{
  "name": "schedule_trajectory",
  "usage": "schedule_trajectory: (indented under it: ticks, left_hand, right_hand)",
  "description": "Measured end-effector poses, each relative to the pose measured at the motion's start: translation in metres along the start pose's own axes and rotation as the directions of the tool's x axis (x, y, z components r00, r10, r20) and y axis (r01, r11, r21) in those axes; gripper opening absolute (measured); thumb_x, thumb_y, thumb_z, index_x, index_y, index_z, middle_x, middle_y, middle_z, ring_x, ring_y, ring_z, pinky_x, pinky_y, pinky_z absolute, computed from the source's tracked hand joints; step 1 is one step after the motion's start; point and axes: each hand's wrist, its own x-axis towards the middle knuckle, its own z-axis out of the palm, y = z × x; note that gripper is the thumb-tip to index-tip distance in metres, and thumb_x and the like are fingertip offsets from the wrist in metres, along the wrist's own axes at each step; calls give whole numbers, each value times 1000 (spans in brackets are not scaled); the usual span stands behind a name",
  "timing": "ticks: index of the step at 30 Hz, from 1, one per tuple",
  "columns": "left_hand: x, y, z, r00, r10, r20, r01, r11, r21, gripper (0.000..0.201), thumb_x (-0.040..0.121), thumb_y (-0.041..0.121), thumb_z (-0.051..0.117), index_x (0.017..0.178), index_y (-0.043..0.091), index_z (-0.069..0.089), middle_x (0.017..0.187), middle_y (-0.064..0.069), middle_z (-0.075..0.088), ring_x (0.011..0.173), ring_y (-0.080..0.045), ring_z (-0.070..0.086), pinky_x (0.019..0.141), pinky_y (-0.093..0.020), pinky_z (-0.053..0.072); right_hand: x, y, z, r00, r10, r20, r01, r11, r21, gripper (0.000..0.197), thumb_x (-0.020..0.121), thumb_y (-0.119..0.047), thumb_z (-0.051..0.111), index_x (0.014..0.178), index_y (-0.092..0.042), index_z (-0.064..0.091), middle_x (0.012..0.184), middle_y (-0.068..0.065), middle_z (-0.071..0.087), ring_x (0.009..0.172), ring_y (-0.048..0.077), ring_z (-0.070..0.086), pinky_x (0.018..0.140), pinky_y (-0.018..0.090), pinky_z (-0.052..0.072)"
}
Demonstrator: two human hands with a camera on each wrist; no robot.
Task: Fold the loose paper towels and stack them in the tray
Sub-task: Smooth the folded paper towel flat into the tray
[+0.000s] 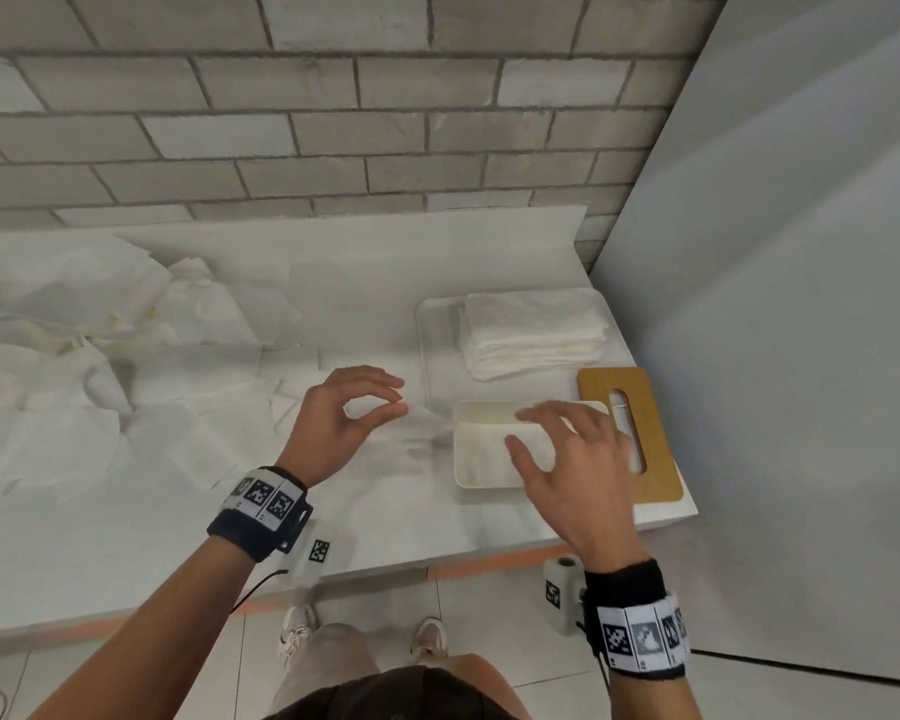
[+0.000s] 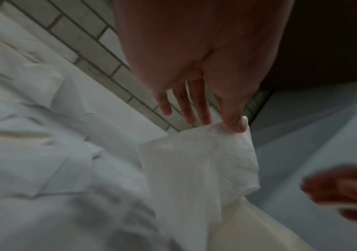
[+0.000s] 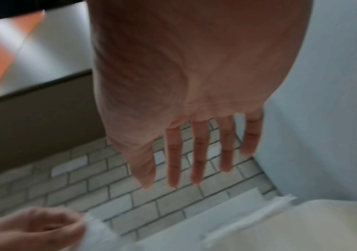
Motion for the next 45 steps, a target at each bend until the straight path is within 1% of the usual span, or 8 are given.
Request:
schedule_trajectory:
  ticks: [6, 12, 21, 25, 29, 34, 38, 45]
  left_hand:
    - [13, 52, 4, 988, 107, 107, -98, 992, -81, 12, 91, 26, 82, 102, 20, 80, 102, 8, 78, 105, -19, 74, 99, -35, 54]
    - [25, 33, 8, 991, -38, 127, 39, 999, -8, 24, 92, 29, 83, 113, 26, 71, 104, 13, 76, 102, -11, 72, 92, -33, 57]
    - [5, 25, 69, 981, -168, 97, 164, 985, 44, 34, 90, 30, 84, 119, 26, 66, 81, 10, 71, 75, -4, 68, 74, -11, 51]
    - [1, 27, 108, 979, -1, 206, -68, 941, 331, 43, 94, 29, 75, 133, 28, 56, 84, 6, 65, 87, -18, 61, 81, -35, 50]
    - [2, 27, 117, 961, 37, 275, -148, 906, 397, 50, 89, 19, 76, 136, 21, 58, 93, 9, 60, 100, -22, 55, 81, -36, 46]
    - [-3, -2, 66, 998, -30, 63, 8, 946, 325, 24, 95, 28, 74, 117, 26, 65, 96, 12, 52, 96, -12, 50, 78, -29, 48]
    - [-7, -65, -18, 977, -206, -55, 207, 848, 488, 19, 92, 15, 75, 110, 17, 70, 104, 1, 63, 105, -25, 55, 84, -38, 52]
    - [-29, -156, -128, 837, -548, 2, 414, 635, 653, 53, 91, 28, 81, 138, 18, 58, 130, -5, 57, 127, -35, 51, 100, -52, 48]
  right_hand:
    - [37, -65, 19, 983, -181, 24, 161, 924, 347, 25, 106, -45, 65, 125, -29, 66, 107, -11, 75, 99, 12, 66, 87, 37, 51]
    - [45, -50, -2, 974, 155, -166, -12, 767, 642, 16, 106, -35, 70, 99, -21, 67, 79, -17, 65, 73, 2, 62, 67, 14, 43]
    - [16, 51, 5, 916, 399, -44, -360, 865, 349, 23, 102, -18, 75, 119, -21, 62, 84, -8, 71, 75, 7, 68, 68, 26, 55]
    - [17, 66, 18, 924, 383, 14, -380, 911, 163, 32, 103, -4, 67, 124, -16, 46, 88, 6, 69, 72, 24, 65, 56, 29, 47]
    - [18, 69, 38, 939, 342, 39, -338, 938, -78, 38, 100, -2, 69, 129, -8, 45, 86, 11, 72, 73, 33, 71, 63, 46, 61]
    - [22, 49, 34, 925, 381, -9, -378, 916, -133, 38, 98, -10, 74, 127, -10, 49, 101, 16, 73, 79, 40, 73, 66, 48, 62]
    - [25, -19, 20, 972, 177, -157, -172, 984, 44, 15, 102, -19, 69, 111, -16, 57, 97, 7, 70, 79, 32, 70, 58, 40, 56]
    - [58, -149, 108, 982, -30, 185, -41, 929, 368, 20, 105, -39, 63, 103, -19, 60, 90, 1, 75, 82, 22, 73, 70, 37, 58]
